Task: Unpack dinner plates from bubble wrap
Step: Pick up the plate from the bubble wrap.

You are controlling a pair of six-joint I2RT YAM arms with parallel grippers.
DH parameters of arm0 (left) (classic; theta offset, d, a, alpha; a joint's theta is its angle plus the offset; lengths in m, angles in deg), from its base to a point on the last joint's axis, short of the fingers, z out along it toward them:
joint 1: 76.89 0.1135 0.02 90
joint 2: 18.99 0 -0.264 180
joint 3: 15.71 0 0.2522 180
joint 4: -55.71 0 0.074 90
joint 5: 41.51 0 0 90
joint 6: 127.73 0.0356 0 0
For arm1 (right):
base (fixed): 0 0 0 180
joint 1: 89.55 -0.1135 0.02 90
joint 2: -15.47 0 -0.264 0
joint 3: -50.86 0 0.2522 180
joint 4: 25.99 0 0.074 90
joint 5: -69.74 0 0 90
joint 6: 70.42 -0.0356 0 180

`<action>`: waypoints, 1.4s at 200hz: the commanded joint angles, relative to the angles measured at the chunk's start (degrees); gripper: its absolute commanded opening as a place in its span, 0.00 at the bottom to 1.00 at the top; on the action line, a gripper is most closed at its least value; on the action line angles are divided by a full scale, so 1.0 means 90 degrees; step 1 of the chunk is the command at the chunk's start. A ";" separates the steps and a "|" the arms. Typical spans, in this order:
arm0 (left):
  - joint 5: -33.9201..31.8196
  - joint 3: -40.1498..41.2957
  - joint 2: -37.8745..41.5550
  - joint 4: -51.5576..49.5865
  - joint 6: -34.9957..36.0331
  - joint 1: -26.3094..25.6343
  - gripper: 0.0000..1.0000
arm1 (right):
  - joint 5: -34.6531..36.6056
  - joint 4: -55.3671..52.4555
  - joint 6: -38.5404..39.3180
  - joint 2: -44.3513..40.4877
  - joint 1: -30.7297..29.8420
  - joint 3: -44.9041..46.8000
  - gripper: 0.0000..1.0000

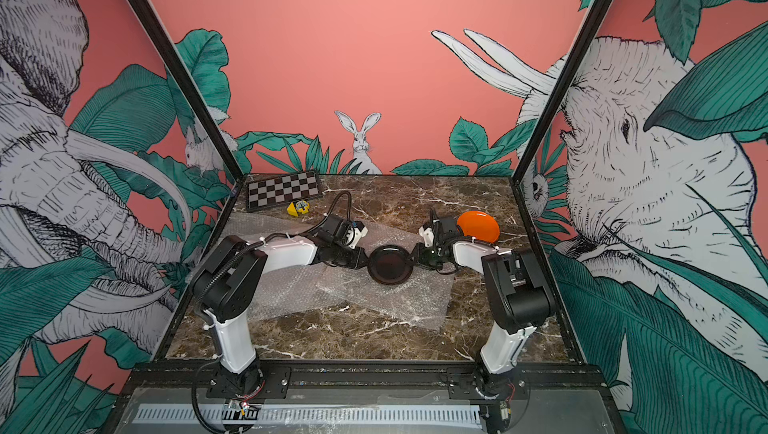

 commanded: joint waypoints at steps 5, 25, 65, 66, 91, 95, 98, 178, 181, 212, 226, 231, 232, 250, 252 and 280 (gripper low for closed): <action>-0.0032 0.0061 0.0020 -0.0076 0.0029 0.0003 0.14 | -0.0156 0.0203 -0.0013 0.0089 0.0053 0.0041 0.32; -0.0052 0.0064 -0.0018 -0.0078 0.0040 0.0001 0.11 | -0.0258 0.0279 -0.0012 0.0147 0.0066 0.0075 0.28; 0.0002 0.0068 -0.0072 -0.0061 0.0039 0.0001 0.09 | -0.0465 0.0477 -0.0071 0.0330 0.0106 0.0149 0.21; -0.0001 0.0063 -0.0074 -0.0066 0.0038 0.0001 0.09 | -0.0468 0.0475 -0.0071 0.0331 0.0104 0.0149 0.21; -0.0013 0.0077 -0.0020 -0.0090 0.0055 0.0007 0.09 | -0.0514 0.0529 -0.0061 0.0365 0.0102 0.0202 0.19; -0.0013 0.0077 -0.0018 -0.0099 0.0058 0.0001 0.09 | -0.0519 0.0531 -0.0054 0.0377 0.0104 0.0207 0.19; -0.0013 0.0080 -0.0013 -0.0100 0.0064 0.0001 0.09 | -0.0533 0.0531 -0.0053 0.0371 0.0111 0.0206 0.19; 0.0023 0.0218 0.0350 0.0150 -0.0010 0.0002 0.29 | -0.0488 0.0210 0.0304 0.0384 0.0182 0.0177 0.09; 0.0010 0.0222 0.0389 0.0166 -0.0008 0.0001 0.30 | -0.0485 0.0196 0.0312 0.0377 0.0189 0.0178 0.09; -0.0382 0.0442 0.0730 0.0415 -0.0104 0.0037 0.33 | -0.0499 0.0080 0.0437 0.0318 0.0218 0.0178 0.08; -0.0616 0.0647 0.0898 0.0628 -0.0234 0.0095 0.33 | -0.0524 0.0055 0.0466 0.0292 0.0227 0.0179 0.08; -0.0676 0.0735 0.0960 0.0717 -0.0279 0.0121 0.33 | -0.0529 0.0050 0.0476 0.0286 0.0224 0.0179 0.08; -0.0696 0.0748 0.0969 0.0729 -0.0286 0.0130 0.33 | -0.0529 0.0051 0.0476 0.0284 0.0226 0.0183 0.08; -0.0912 0.0996 0.1124 0.0951 -0.0391 0.0204 0.32 | -0.0557 0.0042 0.0487 0.0253 0.0225 0.0182 0.07; -0.0938 0.1015 0.1124 0.0959 -0.0386 0.0205 0.32 | -0.0563 0.0050 0.0486 0.0253 0.0221 0.0186 0.07; -0.1104 0.1053 0.1005 0.0795 -0.0350 0.0226 0.26 | -0.0635 0.0136 0.0433 0.0197 0.0230 0.0196 0.06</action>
